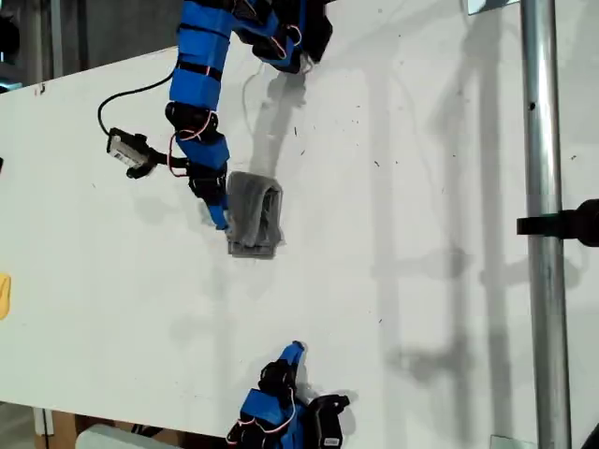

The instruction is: Grasp corners of a towel and fold twice.

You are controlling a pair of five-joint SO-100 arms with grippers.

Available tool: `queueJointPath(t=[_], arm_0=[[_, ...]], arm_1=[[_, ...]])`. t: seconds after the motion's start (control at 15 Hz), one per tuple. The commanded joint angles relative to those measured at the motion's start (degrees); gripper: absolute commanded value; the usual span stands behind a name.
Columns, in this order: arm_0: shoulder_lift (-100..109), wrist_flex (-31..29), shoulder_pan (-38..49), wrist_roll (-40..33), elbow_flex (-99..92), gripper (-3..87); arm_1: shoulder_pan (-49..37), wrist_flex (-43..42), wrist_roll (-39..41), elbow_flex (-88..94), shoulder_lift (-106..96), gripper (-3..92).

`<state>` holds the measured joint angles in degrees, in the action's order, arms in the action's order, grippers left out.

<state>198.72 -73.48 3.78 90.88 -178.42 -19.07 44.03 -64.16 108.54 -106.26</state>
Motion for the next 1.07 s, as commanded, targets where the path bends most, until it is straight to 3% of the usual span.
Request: queueJointPath(t=[0.0,0.07,0.2,0.4,0.47,0.6,0.73,0.87,1.0], arm_0=[[0.5,-0.3,1.1,-2.0,-0.4,0.1],[0.5,-0.4,1.1,-10.8,-0.4,0.1],[0.4,0.0,1.1,-38.7,-0.4,0.0],[0.4,-0.2,1.0,-37.2,-0.4,-0.1],[0.4,-0.2,1.1,-37.2,-0.4,-0.1],[0.4,-0.2,1.1,-37.2,-0.4,-0.1],[0.4,-0.2,1.1,-37.1,-0.4,-0.1],[0.4,-0.2,1.1,-37.1,-0.4,-0.1],[0.4,-0.2,1.1,-37.1,-0.4,-0.1]], arm_1=[[0.6,7.3,-0.4,14.4,-17.1,1.8],[2.1,11.9,-1.1,19.2,-23.6,-0.3],[4.2,21.2,-3.0,30.4,-40.2,-0.3],[5.1,34.6,-6.1,48.9,-73.4,-0.3],[5.5,35.7,-6.9,52.0,-80.1,-0.3],[8.1,35.9,-21.7,57.8,-82.4,3.6],[16.3,35.1,-32.0,57.8,-82.0,7.5],[19.5,34.7,-33.3,57.5,-82.0,7.9],[9.8,35.5,-30.3,56.7,-82.0,8.0]])
